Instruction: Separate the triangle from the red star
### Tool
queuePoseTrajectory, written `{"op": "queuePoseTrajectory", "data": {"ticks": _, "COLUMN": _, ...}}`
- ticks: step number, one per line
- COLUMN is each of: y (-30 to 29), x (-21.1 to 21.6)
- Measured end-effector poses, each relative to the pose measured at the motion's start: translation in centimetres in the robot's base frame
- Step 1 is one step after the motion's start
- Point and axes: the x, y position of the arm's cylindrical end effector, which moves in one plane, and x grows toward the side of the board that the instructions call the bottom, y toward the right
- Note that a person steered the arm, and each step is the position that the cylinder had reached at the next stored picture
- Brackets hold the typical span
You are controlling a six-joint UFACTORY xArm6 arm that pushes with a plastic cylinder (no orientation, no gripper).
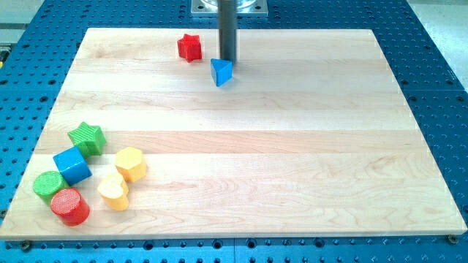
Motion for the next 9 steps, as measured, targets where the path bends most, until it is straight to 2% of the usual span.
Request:
{"op": "queuePoseTrajectory", "data": {"ticks": 1, "y": -1.7, "x": 6.6}}
{"op": "queuePoseTrajectory", "data": {"ticks": 2, "y": -3.5, "x": 9.6}}
{"op": "queuePoseTrajectory", "data": {"ticks": 3, "y": -3.3, "x": 4.4}}
{"op": "queuePoseTrajectory", "data": {"ticks": 4, "y": -4.9, "x": 2.6}}
{"op": "queuePoseTrajectory", "data": {"ticks": 5, "y": -8.5, "x": 3.4}}
{"op": "queuePoseTrajectory", "data": {"ticks": 6, "y": -12.4, "x": 11.1}}
{"op": "queuePoseTrajectory", "data": {"ticks": 7, "y": -11.9, "x": 14.9}}
{"op": "queuePoseTrajectory", "data": {"ticks": 9, "y": -14.1, "x": 17.6}}
